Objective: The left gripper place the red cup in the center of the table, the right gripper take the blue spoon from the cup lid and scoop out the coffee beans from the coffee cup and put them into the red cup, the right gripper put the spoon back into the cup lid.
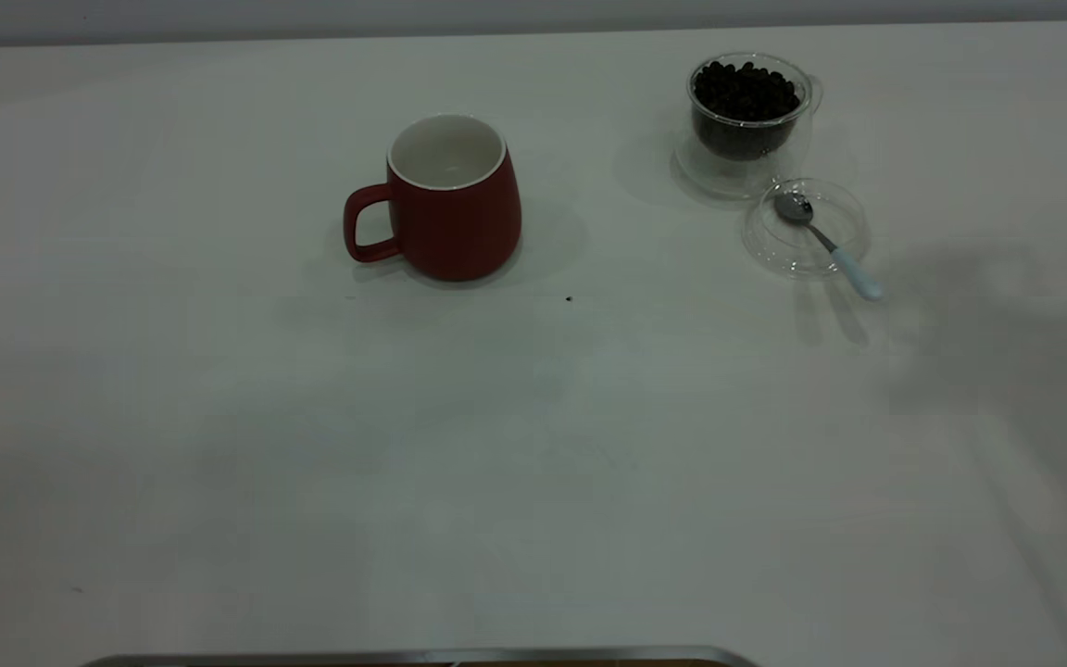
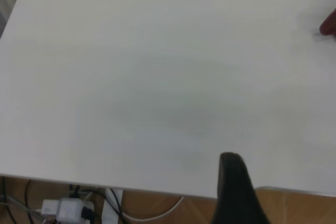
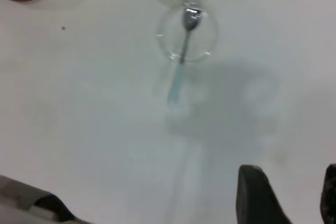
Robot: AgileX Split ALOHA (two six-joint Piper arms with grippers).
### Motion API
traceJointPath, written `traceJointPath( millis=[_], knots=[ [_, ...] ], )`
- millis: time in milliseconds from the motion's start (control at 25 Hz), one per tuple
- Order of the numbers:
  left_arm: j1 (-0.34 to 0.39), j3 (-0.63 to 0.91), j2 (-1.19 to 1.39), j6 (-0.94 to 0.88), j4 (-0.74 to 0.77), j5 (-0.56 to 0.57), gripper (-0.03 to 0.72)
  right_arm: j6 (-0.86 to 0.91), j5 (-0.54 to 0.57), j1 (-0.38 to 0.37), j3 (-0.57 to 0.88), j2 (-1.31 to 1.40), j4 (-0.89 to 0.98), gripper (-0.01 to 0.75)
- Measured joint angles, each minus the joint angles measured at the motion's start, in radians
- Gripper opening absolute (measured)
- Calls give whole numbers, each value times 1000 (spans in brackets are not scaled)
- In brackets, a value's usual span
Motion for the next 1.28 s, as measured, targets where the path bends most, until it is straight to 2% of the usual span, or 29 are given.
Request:
traceJointPath(
  millis=[280, 400, 560, 800, 1280],
  knots=[
    [0, 0, 0, 0, 0, 0, 518, 20, -30, -3, 414, -527, -12, 341],
    [0, 0, 0, 0, 0, 0, 518, 64, -29, -53, 609, -757, -13, 341],
    [0, 0, 0, 0, 0, 0, 518, 86, -25, -101, 783, -1012, -11, 341],
    [0, 0, 0, 0, 0, 0, 518, 91, -20, -101, 905, -1259, -4, 332],
    [0, 0, 0, 0, 0, 0, 518, 94, -24, -101, 926, -1424, -3, 331]
  ],
)
